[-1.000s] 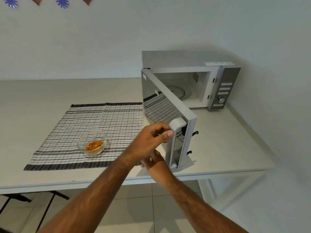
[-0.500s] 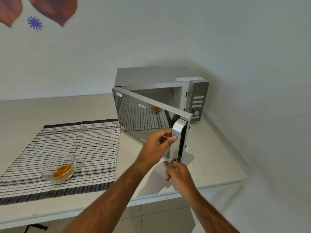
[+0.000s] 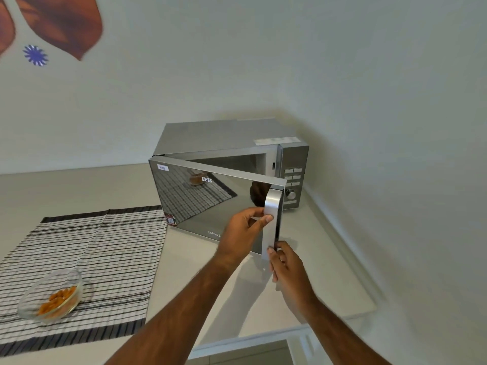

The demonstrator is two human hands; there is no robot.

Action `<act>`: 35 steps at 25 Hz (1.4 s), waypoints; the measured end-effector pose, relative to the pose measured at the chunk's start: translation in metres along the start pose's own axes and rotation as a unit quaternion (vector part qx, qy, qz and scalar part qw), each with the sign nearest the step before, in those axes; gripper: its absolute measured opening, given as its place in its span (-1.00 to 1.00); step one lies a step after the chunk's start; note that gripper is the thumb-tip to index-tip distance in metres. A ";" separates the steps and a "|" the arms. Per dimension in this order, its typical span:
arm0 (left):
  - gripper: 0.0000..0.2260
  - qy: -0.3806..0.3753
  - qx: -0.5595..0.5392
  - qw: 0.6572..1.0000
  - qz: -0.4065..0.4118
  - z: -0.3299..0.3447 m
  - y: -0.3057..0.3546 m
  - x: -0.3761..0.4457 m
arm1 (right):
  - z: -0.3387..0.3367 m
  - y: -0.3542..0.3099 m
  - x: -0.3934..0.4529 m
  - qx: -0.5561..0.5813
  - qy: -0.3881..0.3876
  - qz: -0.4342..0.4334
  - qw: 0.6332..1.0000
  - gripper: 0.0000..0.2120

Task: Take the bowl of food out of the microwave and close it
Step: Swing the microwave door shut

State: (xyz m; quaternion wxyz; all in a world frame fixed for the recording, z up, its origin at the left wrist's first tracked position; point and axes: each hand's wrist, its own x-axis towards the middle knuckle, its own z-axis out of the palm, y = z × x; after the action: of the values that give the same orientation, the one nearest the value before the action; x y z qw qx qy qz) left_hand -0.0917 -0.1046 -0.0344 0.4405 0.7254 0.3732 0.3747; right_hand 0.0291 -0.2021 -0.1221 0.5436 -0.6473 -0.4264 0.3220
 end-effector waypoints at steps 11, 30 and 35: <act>-0.69 0.006 0.138 0.990 0.029 0.033 0.014 0.096 | -0.026 0.011 0.115 -0.073 0.006 0.016 0.997 -0.72; -0.76 0.038 0.151 0.988 -0.004 0.048 0.018 0.175 | -0.025 0.011 0.210 -0.125 0.010 -0.011 0.992 -0.65; -0.74 0.040 0.121 0.992 -0.003 0.048 0.018 0.177 | -0.024 0.009 0.212 -0.140 0.011 0.004 0.990 -0.63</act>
State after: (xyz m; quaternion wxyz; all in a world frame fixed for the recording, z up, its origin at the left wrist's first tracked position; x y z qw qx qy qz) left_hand 0.0321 0.0262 0.0038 0.3355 0.7566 0.4356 0.3539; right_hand 0.1430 -0.0215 -0.1157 0.4513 -0.7218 -0.4591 0.2543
